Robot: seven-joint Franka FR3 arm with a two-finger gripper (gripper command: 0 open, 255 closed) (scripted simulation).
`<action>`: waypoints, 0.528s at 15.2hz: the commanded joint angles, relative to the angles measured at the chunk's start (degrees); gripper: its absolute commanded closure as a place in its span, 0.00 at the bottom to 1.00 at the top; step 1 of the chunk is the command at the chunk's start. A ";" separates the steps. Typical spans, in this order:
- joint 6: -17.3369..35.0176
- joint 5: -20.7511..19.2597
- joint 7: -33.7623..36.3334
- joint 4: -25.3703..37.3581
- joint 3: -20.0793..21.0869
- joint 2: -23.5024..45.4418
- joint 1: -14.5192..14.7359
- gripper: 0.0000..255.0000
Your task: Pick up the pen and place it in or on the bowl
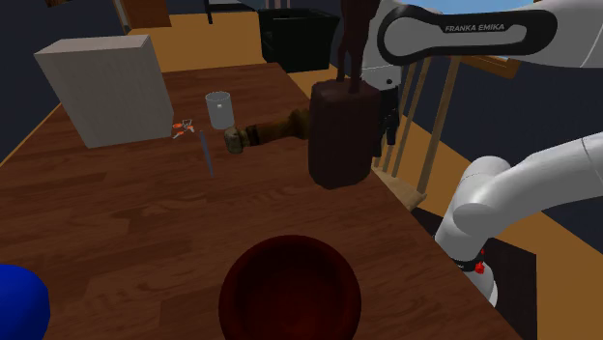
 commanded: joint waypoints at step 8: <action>-0.73 11.84 16.24 8.67 5.60 11.45 0.18 0.00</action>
